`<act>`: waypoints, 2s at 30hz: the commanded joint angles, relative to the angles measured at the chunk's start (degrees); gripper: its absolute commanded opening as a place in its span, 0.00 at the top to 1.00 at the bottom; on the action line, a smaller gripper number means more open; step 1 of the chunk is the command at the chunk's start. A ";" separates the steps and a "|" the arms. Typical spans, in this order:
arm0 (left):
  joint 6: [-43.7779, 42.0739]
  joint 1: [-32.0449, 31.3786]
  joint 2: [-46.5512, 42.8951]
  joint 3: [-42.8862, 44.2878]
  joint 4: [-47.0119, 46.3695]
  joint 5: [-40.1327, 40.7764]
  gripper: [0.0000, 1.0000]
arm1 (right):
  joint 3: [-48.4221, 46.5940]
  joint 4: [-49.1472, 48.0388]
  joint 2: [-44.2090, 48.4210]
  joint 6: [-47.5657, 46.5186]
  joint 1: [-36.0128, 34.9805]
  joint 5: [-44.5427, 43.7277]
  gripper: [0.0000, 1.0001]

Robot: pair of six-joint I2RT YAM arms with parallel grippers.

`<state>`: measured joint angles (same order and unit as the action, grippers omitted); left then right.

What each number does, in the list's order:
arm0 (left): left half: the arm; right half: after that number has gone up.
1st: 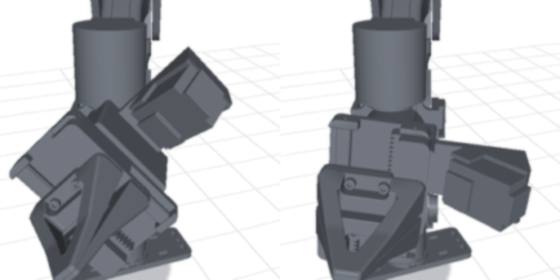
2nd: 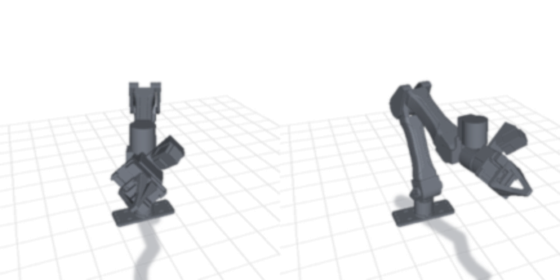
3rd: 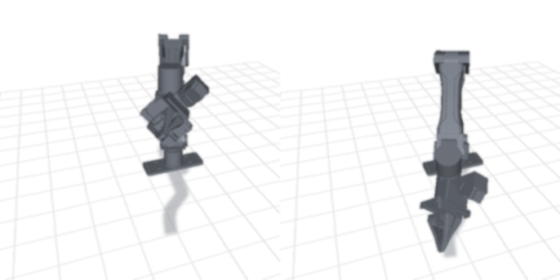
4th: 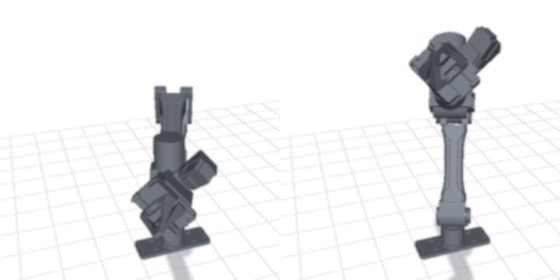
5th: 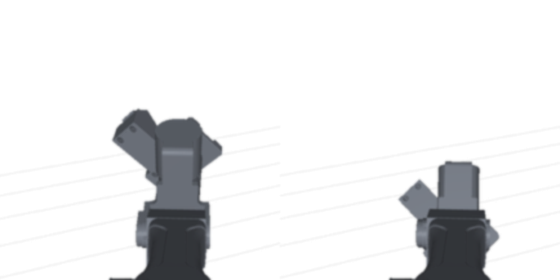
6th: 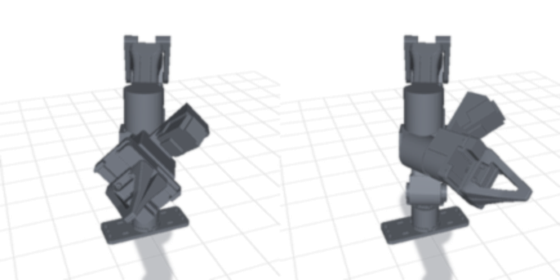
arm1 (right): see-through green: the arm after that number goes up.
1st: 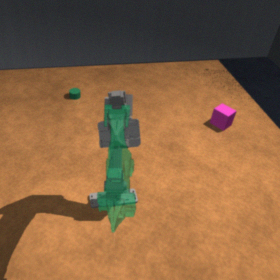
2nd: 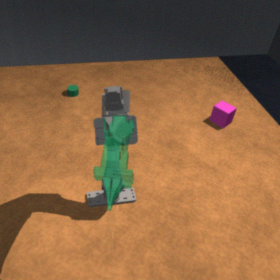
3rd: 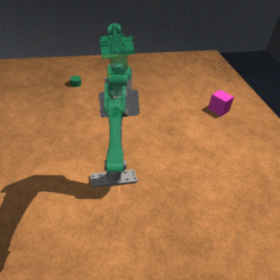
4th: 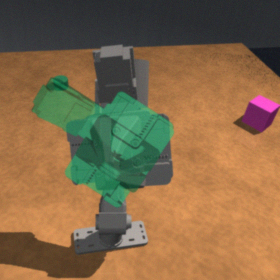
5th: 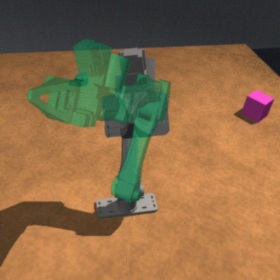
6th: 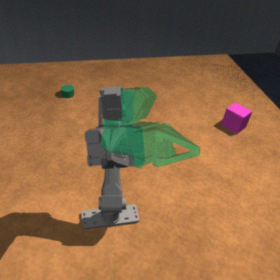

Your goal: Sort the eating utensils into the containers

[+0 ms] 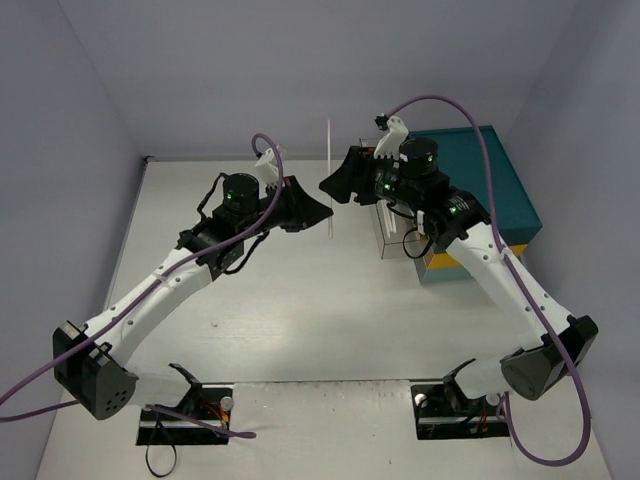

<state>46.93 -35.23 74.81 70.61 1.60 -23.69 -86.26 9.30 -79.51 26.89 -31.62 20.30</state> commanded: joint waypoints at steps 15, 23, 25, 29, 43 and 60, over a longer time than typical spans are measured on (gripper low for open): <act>3.30 -3.97 0.08 3.94 -10.39 1.52 0.97 | 1.31 -7.72 0.61 -0.01 -1.13 -2.56 1.00; -2.07 -3.28 -3.13 1.22 2.11 11.66 0.31 | 0.15 -3.75 1.58 -8.23 4.35 -8.91 1.00; -5.00 -2.11 -4.05 1.56 11.43 15.32 0.29 | -0.97 -0.53 0.67 -12.09 6.98 -11.40 1.00; -10.83 2.55 -6.40 1.30 25.92 23.74 0.23 | -1.73 2.54 -0.99 -17.23 8.56 -19.13 1.00; -27.95 21.83 -14.78 -12.39 34.34 31.48 0.18 | -0.67 2.83 -11.55 -22.41 11.62 -28.12 0.92; -30.06 22.64 -14.34 -19.98 26.09 34.17 0.18 | -6.52 2.92 -7.65 -22.88 -0.31 -27.02 0.35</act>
<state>17.70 -13.58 60.75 49.58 32.00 9.11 -88.92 14.88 -90.95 4.34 -23.46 -5.85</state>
